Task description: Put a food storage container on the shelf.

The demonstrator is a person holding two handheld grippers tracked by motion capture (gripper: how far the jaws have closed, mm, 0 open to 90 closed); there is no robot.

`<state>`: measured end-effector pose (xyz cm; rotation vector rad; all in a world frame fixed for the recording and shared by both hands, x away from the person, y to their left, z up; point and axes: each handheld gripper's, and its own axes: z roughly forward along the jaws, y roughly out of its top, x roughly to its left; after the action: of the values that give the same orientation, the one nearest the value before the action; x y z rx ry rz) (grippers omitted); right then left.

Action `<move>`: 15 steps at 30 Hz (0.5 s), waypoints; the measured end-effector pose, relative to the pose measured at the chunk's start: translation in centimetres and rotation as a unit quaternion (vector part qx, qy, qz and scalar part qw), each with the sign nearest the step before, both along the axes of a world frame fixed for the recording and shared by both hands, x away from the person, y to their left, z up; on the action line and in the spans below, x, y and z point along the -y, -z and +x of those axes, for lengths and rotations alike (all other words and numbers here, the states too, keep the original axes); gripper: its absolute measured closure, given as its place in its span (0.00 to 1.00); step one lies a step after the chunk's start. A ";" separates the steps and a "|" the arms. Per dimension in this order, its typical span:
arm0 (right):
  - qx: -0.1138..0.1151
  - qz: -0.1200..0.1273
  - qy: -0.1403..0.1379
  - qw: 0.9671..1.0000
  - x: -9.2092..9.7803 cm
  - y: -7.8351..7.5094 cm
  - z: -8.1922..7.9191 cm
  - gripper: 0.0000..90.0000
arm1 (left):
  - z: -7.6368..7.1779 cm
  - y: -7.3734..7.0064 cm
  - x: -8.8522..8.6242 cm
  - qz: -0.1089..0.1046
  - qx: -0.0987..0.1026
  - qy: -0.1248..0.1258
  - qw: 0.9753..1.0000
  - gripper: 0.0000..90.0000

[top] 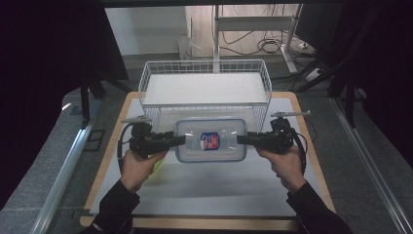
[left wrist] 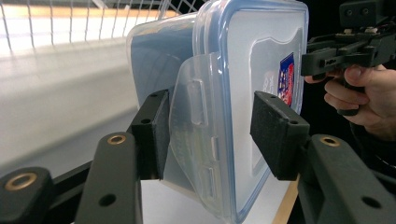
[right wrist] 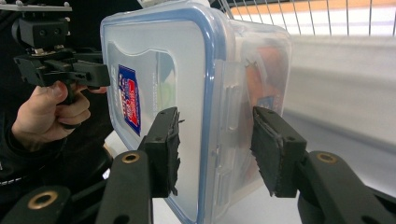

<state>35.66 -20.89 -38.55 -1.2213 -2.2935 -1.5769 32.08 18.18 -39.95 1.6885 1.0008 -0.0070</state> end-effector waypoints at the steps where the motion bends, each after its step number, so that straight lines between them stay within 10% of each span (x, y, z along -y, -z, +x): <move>1: 0.000 0.001 0.000 1.000 -0.1 -0.4 0.2 0.59 | 0.0 0.0 0.0 0.000 0.000 0.000 1.000 0.55; 15: 0.029 0.004 0.008 1.000 -1.2 -5.1 3.1 0.59 | 3.9 -4.9 -1.2 -0.012 0.018 0.005 1.000 0.55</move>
<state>38.74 -19.73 -33.43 -1.2115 -2.3145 -1.6480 36.00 19.41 -35.04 1.6671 0.9622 0.0050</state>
